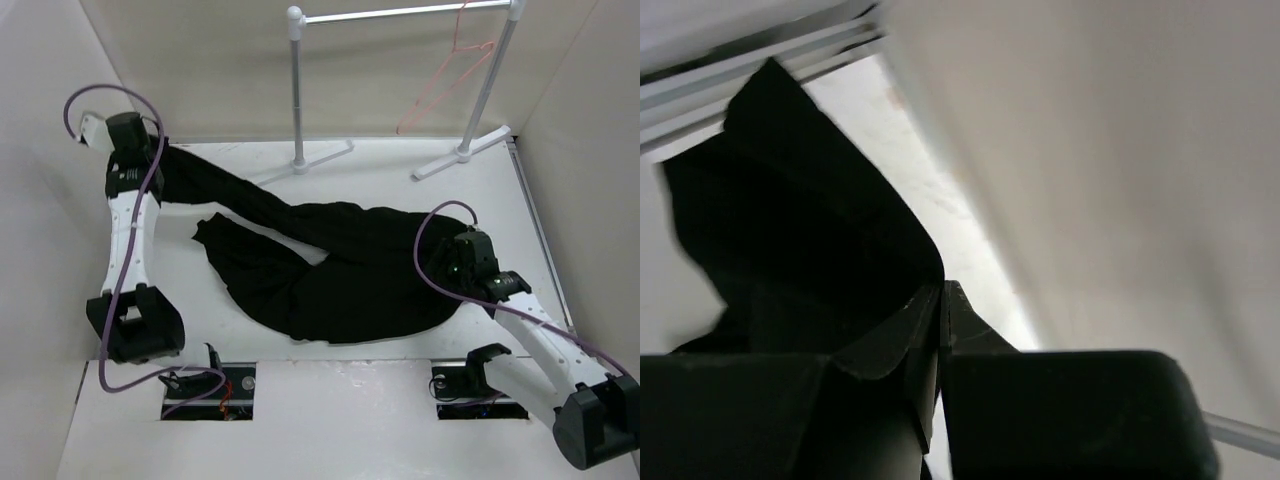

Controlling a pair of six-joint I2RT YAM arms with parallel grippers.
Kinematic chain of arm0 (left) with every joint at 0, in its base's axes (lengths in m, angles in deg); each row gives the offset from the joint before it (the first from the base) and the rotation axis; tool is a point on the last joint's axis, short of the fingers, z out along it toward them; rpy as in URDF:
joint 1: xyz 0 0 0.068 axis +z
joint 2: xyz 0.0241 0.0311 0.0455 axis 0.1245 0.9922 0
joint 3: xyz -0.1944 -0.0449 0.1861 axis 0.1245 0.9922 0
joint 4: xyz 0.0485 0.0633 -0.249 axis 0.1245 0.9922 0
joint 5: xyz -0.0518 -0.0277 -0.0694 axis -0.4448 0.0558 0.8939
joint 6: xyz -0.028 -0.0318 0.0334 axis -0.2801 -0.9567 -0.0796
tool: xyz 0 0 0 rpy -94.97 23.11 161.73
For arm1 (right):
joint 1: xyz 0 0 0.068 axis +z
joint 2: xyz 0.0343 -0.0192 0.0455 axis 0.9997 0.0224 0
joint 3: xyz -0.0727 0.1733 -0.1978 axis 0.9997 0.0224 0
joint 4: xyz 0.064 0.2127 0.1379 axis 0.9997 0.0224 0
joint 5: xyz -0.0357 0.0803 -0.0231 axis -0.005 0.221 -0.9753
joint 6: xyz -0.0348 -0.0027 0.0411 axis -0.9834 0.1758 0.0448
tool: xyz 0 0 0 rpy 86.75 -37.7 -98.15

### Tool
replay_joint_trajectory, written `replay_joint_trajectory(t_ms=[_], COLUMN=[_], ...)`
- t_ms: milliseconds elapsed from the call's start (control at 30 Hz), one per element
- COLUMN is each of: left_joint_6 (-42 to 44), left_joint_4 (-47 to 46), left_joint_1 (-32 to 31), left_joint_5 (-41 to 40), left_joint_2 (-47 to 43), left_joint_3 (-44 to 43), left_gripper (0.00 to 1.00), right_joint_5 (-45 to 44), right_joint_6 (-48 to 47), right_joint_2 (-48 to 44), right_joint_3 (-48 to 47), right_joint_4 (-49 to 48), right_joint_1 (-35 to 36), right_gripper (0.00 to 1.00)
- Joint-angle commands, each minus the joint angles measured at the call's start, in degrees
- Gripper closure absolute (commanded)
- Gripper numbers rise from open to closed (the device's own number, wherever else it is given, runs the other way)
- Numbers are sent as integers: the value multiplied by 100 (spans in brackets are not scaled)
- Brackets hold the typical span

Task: Place the trousers on the hanger
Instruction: Flatten out the trousers at the center of the board.

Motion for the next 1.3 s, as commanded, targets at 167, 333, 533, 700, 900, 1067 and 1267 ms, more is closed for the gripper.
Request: replay_joint_trajectory(t_ms=[167, 333, 533, 700, 900, 1067, 1267], left_joint_6=[213, 284, 258, 257, 179, 187, 3], left_joint_4=[489, 586, 472, 15, 261, 340, 726], left_joint_1=[-550, -401, 223, 592, 944, -274, -1209], left_joint_5=[128, -126, -593, -654, -576, -602, -629], left_joint_2=[1939, 2581, 2434, 1477, 589, -404, -801], left_joint_3=[-2957, -3357, -1716, 15, 1116, 1959, 3111], left_gripper=[97, 96, 95, 81, 50, 52, 52], right_joint_5=[152, 152, 56, 73, 171, -207, -709], right_joint_6=[-171, -57, -48, -74, -66, 40, -30], right_joint_2=[-44, -316, -589, -502, 428, 1737, 3179], right_joint_3=[-372, -275, -143, -309, -1117, -1882, -2585], right_joint_4=[-302, -215, 22, -47, -468, -1066, -1217], right_joint_1=[-205, -214, -433, -1250, -1708, -2094, -2472], right_gripper=[30, 30, 29, 28, 28, 27, 31])
